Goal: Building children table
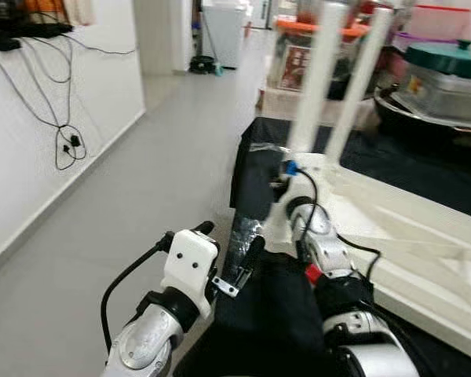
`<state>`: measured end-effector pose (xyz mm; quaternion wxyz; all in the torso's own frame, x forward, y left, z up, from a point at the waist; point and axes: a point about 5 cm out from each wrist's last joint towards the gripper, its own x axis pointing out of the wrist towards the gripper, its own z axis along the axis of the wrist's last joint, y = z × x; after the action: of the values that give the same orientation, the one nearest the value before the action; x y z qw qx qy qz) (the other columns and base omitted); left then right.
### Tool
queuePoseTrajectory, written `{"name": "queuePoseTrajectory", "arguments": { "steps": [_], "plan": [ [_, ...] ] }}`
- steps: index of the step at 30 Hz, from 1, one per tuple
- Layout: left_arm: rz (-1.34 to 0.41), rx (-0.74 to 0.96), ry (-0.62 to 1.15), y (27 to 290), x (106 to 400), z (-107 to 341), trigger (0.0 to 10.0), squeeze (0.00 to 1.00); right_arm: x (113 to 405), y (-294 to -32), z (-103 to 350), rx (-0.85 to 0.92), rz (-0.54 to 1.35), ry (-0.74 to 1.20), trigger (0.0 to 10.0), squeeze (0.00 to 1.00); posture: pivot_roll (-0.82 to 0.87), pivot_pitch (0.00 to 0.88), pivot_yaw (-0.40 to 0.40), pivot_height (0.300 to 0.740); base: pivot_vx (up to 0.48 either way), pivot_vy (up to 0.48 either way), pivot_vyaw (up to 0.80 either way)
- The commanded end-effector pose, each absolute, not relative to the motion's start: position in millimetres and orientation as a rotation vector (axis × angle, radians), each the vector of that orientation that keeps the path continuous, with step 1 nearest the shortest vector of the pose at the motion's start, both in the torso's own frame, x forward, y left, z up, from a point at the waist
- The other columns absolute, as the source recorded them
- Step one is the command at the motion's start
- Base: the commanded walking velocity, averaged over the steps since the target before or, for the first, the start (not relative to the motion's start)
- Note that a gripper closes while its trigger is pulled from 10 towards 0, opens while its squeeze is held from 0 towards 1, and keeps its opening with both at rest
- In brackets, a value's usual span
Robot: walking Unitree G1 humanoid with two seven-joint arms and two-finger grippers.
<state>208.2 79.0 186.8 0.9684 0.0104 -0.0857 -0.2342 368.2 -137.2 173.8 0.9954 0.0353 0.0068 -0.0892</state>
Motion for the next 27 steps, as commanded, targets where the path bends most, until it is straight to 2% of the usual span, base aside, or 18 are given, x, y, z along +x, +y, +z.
{"name": "queuePoseTrajectory", "arguments": {
  "steps": [1, 5, 6, 8, 9, 10, 14, 15, 18, 19, 20, 22, 23, 24, 25, 27],
  "plan": [
    [-0.477, 0.021, -0.169, 76.9, 208.9, 185.5, 10.0, 0.0, 363.0, -149.6, 155.5, 0.051, -0.256, 0.105, 0.0, 0.0, 0.12, 0.0, -0.1, 0.74, 0.0, 0.0, 0.0],
    [-0.478, 0.021, -0.167, 77.0, 209.2, 185.0, 10.0, 0.0, 359.8, -120.6, 161.6, 0.094, -0.184, 0.042, 0.0, 0.0, 0.12, 0.0, -0.101, 0.74, 0.0, 0.0, 0.0],
    [-0.478, 0.021, -0.166, 76.9, 209.2, 184.9, 10.0, 0.0, 360.5, -111.0, 165.5, 0.1, -0.127, -0.002, 8.0, 0.0, 0.12, 0.0, -0.1, 0.74, 0.0, 0.0, 0.0],
    [-0.478, 0.021, -0.166, 76.9, 209.2, 184.9, 10.0, 0.0, 360.5, -111.0, 165.5, 0.1, -0.127, -0.002, 8.0, 0.0, 0.12, 0.0, -0.1, 0.74, 0.0, 0.0, 0.0],
    [-0.479, 0.021, -0.165, 77.0, 209.2, 184.9, 10.0, 0.0, 361.2, -101.9, 169.5, 0.132, -0.046, -0.047, 10.0, 0.0, 0.12, 0.0, -0.102, 0.74, 0.0, 0.0, 0.0],
    [-0.479, 0.021, -0.164, 77.3, 209.3, 184.7, 10.0, 0.0, 362.7, -97.8, 175.2, 0.141, 0.024, -0.108, 10.0, 1.0, 0.12, 0.0, -0.1, 0.74, 0.0, 0.0, 0.0],
    [-0.478, 0.021, -0.163, 77.5, 209.4, 184.5, 10.0, 0.0, 361.1, -95.9, 183.9, 0.129, 0.042, -0.157, 10.0, 1.0, 0.12, 0.002, -0.098, 0.74, 0.0, 0.0, 0.0],
    [-0.478, 0.021, -0.163, 77.4, 209.5, 184.4, 10.0, 0.0, 365.1, -94.2, 184.1, 0.175, 0.184, -0.132, 10.0, 0.0, 0.12, 0.001, -0.101, 0.74, 0.0, 0.0, 0.0],
    [-0.478, 0.021, -0.162, 77.5, 209.6, 184.3, 10.0, 0.0, 367.7, -95.9, 186.7, 0.202, 0.289, -0.128, 10.0, 0.0, 0.12, 0.001, -0.101, 0.74, 0.0, 0.0, 0.0],
    [-0.478, 0.021, -0.162, 77.5, 209.7, 184.2, 10.0, 0.0, 368.4, -94.4, 187.9, 0.249, 0.461, -0.1, 10.0, 0.0, 0.11, 0.002, -0.101, 0.74, 0.0, 0.0, 0.0],
    [-0.478, 0.021, -0.162, 77.5, 209.7, 184.2, 10.0, 0.0, 368.4, -94.4, 187.9, 0.249, 0.461, -0.1, 10.0, 0.0, 0.11, 0.002, -0.101, 0.74, 0.0, 0.0, 0.0],
    [-0.48, 0.02, -0.164, 77.1, 210.1, 184.1, 10.0, 0.0, 363.5, -93.0, 190.1, 0.327, 0.783, -0.039, 10.0, 0.0, 0.11, 0.001, -0.103, 0.74, 0.0, 0.0, 0.0],
    [-0.48, 0.02, -0.164, 77.1, 210.1, 184.1, 10.0, 0.0, 363.5, -93.0, 190.1, 0.327, 0.783, -0.039, 10.0, 0.0, 0.11, 0.001, -0.103, 0.74, 0.0, 0.0, 0.0],
    [-0.48, 0.021, -0.164, 76.7, 210.3, 184.1, 10.0, 0.0, 357.4, -92.4, 190.2, 0.339, 0.97, -0.01, 10.0, 0.0, 0.12, 0.002, -0.108, 0.74, 0.0, 0.0, 0.0],
    [-0.48, 0.021, -0.164, 76.7, 210.3, 184.1, 10.0, 0.0, 357.4, -92.4, 190.2, 0.339, 0.97, -0.01, 10.0, 0.0, 0.12, 0.002, -0.108, 0.74, 0.0, 0.0, 0.0],
    [-0.479, 0.023, -0.167, 76.7, 210.7, 184.5, 10.0, 0.0, 348.1, -92.8, 188.5, 0.336, 1.2, 0.034, 10.0, 0.0, 0.13, 0.002, -0.107, 0.74, 0.0, 0.0, 0.0]
  ]
}}
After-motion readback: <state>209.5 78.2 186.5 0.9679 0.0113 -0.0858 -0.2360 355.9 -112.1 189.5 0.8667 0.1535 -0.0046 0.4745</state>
